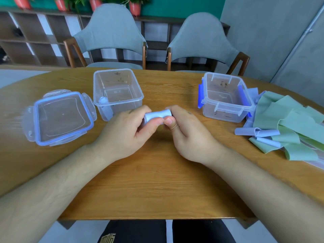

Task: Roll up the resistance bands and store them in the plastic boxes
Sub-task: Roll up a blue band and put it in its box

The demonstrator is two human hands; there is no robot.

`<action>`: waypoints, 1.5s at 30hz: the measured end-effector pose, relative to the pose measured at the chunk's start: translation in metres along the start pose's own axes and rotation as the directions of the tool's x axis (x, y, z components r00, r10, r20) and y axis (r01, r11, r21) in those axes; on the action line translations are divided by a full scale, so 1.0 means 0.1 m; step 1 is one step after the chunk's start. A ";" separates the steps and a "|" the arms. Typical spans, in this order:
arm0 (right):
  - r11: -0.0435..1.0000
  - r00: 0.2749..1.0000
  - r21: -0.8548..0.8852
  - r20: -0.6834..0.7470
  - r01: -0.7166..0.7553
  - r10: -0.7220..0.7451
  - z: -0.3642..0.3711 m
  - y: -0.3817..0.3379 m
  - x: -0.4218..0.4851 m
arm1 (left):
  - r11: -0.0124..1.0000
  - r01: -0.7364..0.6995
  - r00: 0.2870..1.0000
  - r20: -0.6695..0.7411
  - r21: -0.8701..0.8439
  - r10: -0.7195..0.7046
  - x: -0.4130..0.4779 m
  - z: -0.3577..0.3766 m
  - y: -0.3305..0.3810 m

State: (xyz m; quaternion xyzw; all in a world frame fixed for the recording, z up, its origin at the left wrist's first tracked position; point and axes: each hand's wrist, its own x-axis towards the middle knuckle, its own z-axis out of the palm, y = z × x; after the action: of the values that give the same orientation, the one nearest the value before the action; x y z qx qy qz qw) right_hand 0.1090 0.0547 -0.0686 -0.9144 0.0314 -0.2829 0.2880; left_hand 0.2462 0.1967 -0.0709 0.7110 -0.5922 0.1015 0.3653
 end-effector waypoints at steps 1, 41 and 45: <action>1.000 1.000 -0.010 -0.005 0.005 -0.005 0.02 -0.06 0.03 | 0.999 0.006 1.000 -0.017 -0.033 -0.007 -0.04 -0.04 -0.01; 0.979 0.996 0.183 0.003 -0.093 0.094 0.37 -0.64 0.74 | 0.912 0.030 0.898 -0.389 -0.409 -0.204 -0.24 -0.39 -0.43; 0.990 0.995 0.117 0.050 0.083 -0.089 0.24 -0.73 0.93 | 0.957 0.075 0.909 -0.376 -0.279 -0.181 -0.25 -0.38 -0.45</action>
State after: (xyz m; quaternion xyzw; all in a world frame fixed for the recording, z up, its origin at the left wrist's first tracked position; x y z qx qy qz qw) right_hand 0.1915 0.1075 0.0016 -0.9044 -0.0322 -0.2708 0.3282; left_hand 0.2917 0.2414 -0.0760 0.6594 -0.4654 0.1416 0.5732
